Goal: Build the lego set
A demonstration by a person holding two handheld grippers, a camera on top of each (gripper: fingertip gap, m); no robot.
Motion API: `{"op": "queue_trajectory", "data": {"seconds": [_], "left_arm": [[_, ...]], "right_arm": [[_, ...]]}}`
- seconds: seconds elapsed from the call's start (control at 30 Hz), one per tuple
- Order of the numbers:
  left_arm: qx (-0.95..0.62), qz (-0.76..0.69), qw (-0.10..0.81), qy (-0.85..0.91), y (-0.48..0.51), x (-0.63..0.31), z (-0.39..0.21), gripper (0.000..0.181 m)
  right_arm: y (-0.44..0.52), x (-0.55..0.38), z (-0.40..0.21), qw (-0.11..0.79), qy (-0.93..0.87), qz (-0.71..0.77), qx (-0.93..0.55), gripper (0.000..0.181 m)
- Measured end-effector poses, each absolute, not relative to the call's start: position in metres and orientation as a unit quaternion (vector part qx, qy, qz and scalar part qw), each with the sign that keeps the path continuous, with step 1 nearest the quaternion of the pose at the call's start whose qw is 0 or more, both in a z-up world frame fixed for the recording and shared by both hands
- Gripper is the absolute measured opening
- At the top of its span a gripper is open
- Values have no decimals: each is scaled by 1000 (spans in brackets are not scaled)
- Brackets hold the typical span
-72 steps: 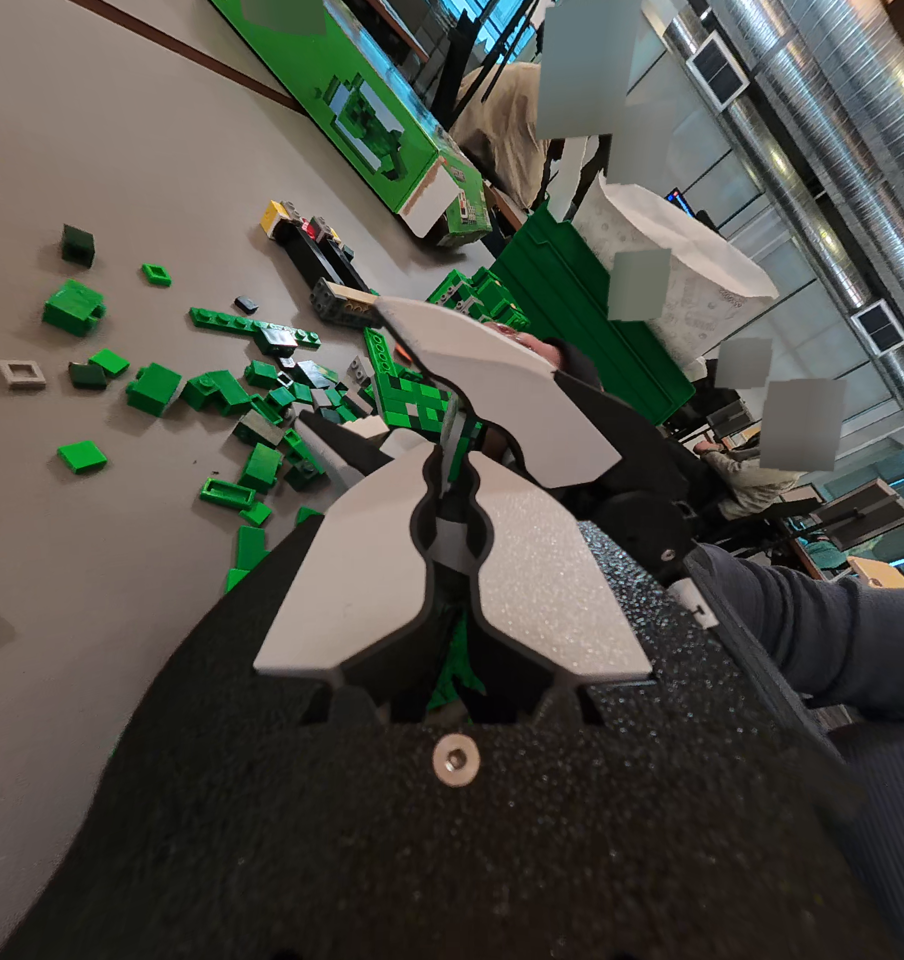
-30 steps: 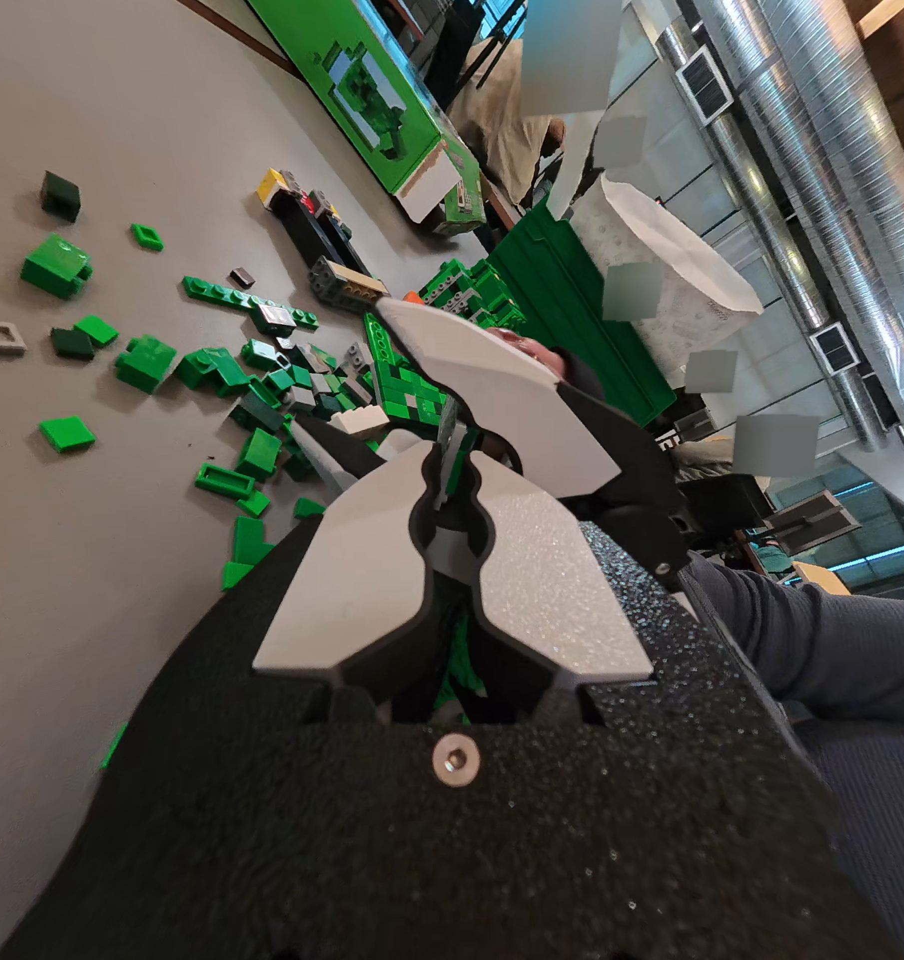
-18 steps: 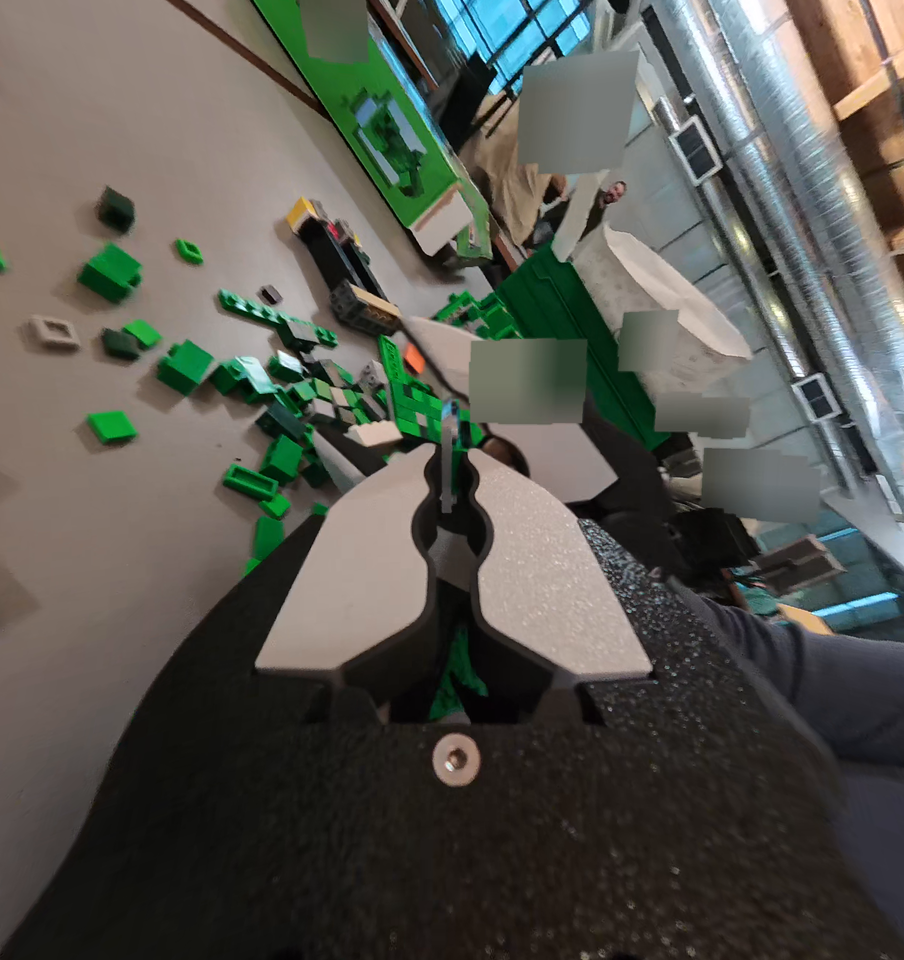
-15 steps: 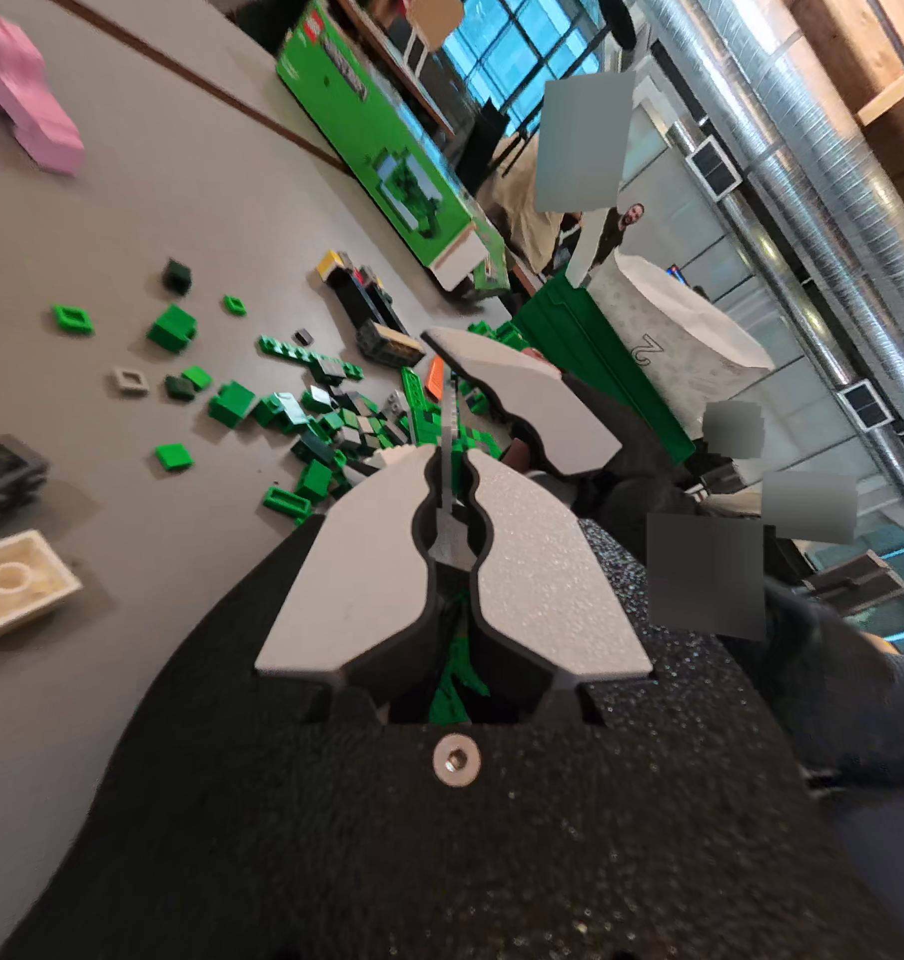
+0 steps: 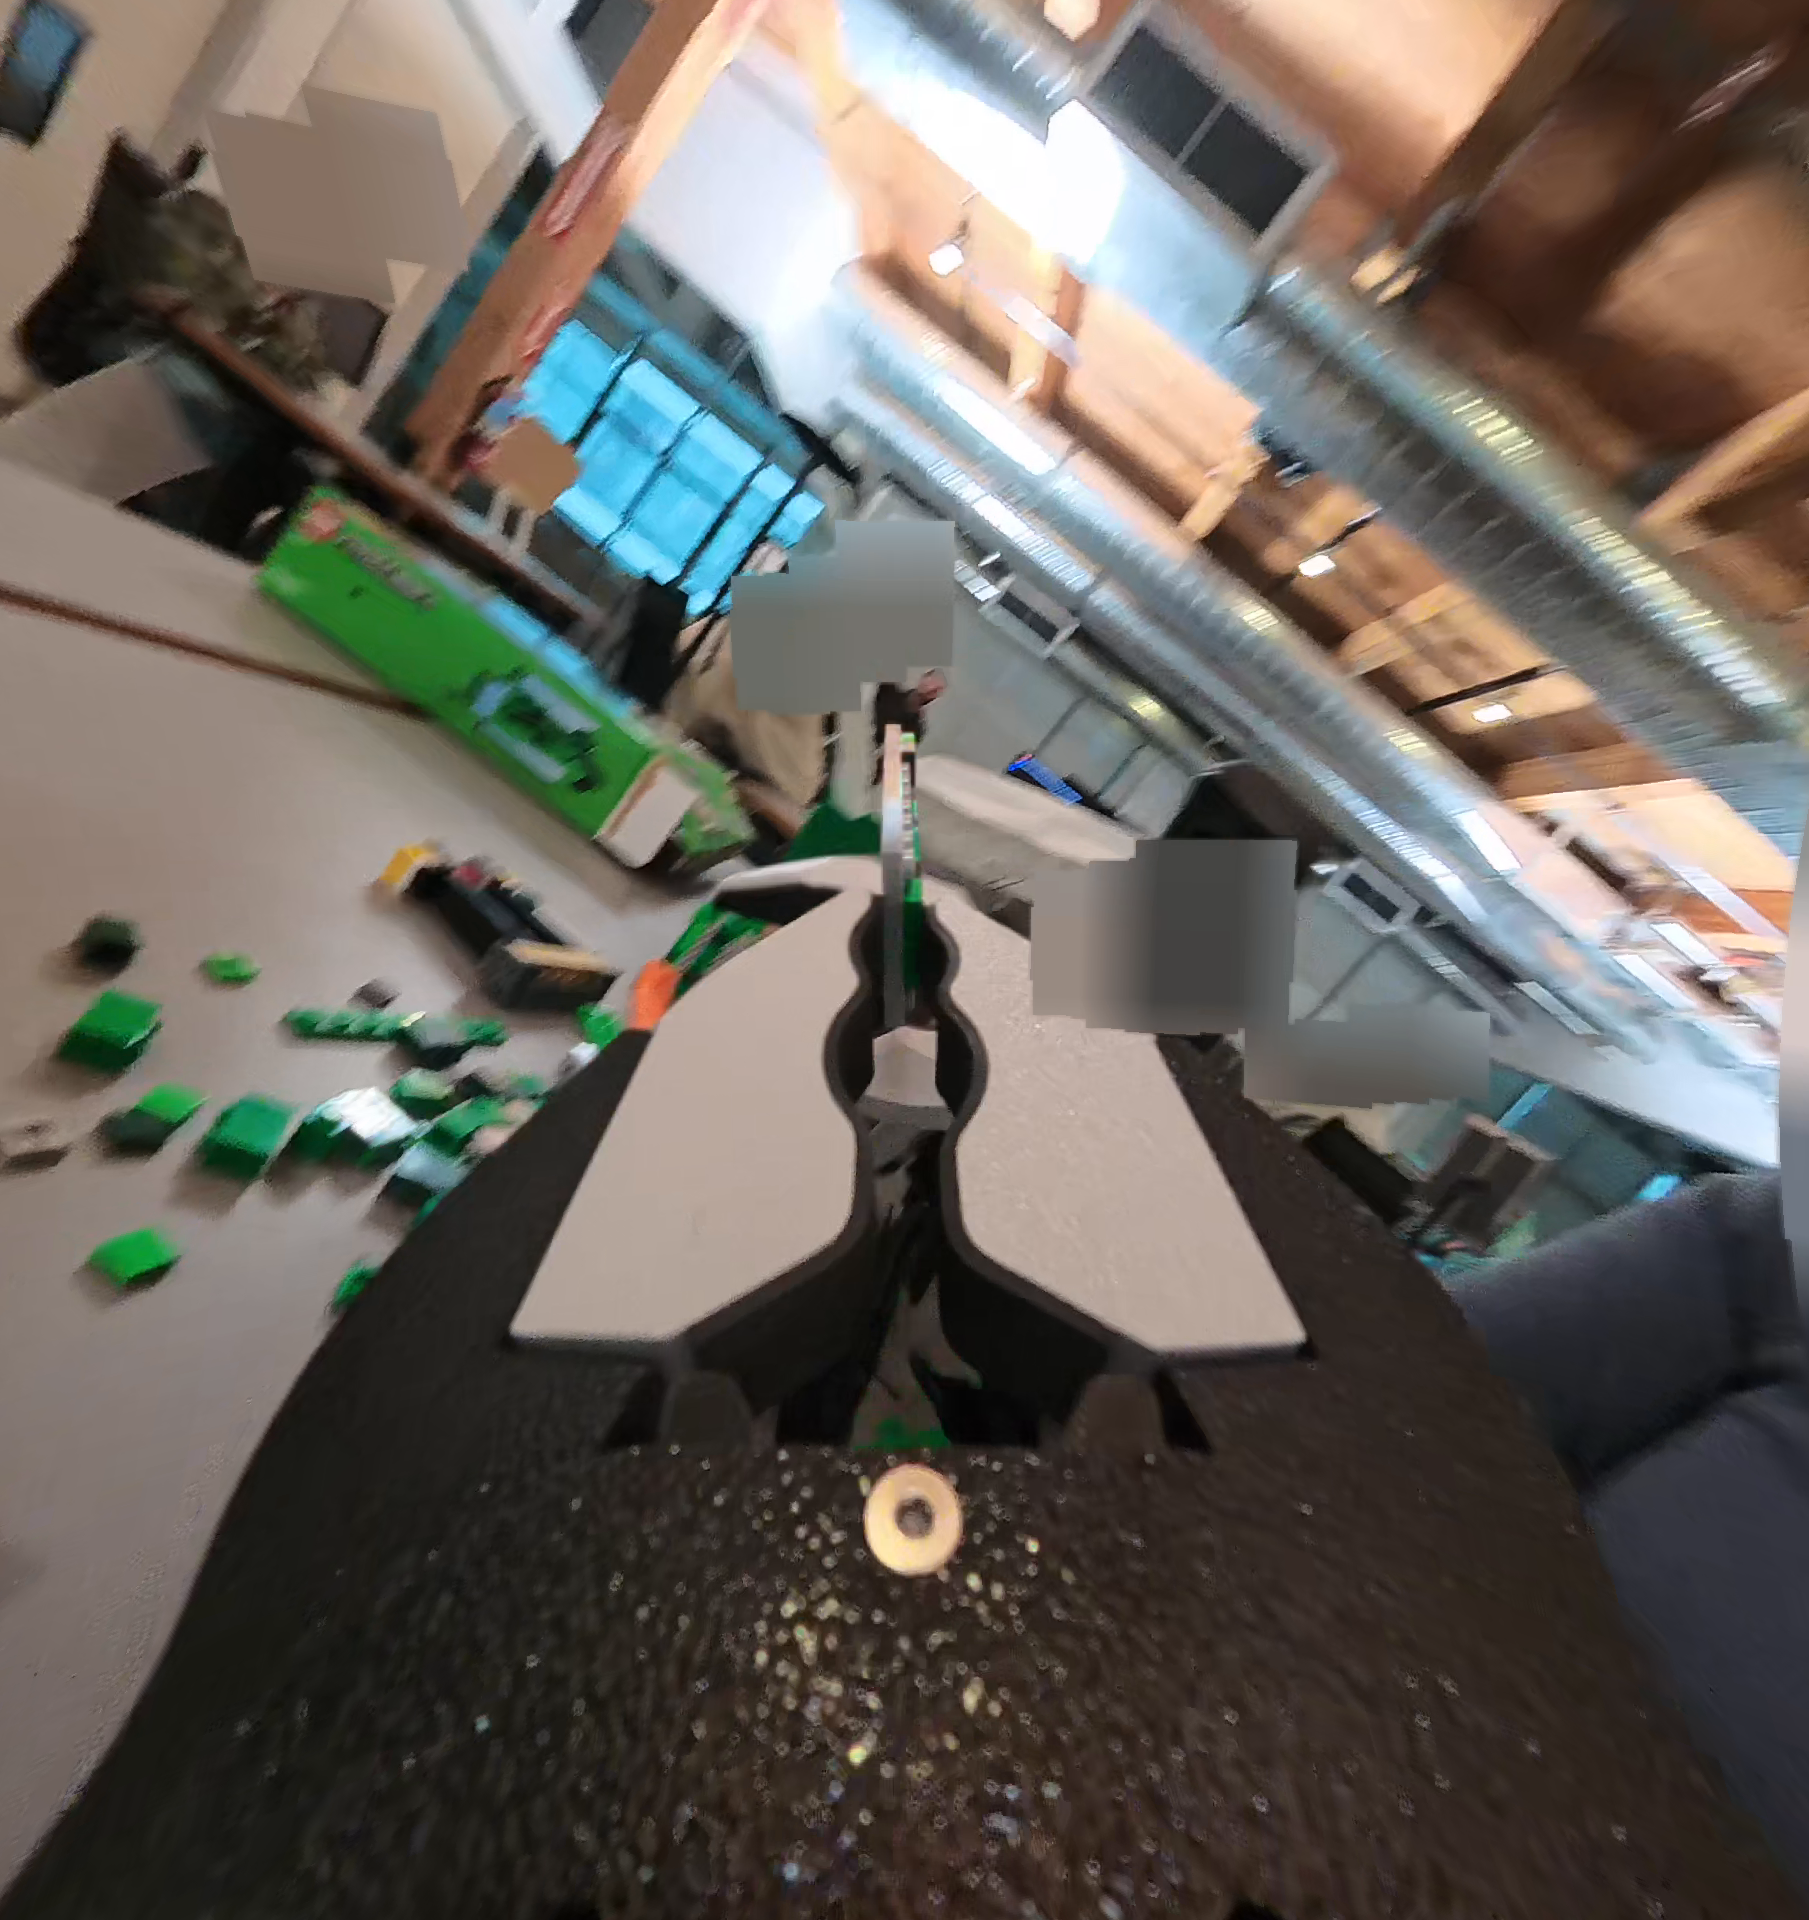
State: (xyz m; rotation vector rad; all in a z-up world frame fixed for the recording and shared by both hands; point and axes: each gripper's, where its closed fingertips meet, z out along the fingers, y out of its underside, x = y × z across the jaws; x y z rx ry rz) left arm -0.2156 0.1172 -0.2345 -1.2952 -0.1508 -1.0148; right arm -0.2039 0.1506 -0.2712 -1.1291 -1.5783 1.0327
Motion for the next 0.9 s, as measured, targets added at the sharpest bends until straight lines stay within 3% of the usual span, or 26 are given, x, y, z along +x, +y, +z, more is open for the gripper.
{"op": "queue_trajectory", "data": {"seconds": [0.2,0.3,0.4,0.9], "left_arm": [[-550,-472,688,-34,111,-208,-224,5],[-557,-476,680,-20,112,-201,-225,5],[-578,-468,669,-9,115,-195,-231,6],[-737,-395,534,125,121,-137,-287,9]], "right_arm": [[139,-189,-223,336,-503,666,-437,34],[146,-181,-214,288,-463,721,-428,24],[149,-177,-217,259,-460,739,-418,8],[154,-179,-225,247,-472,720,-444,8]]}}
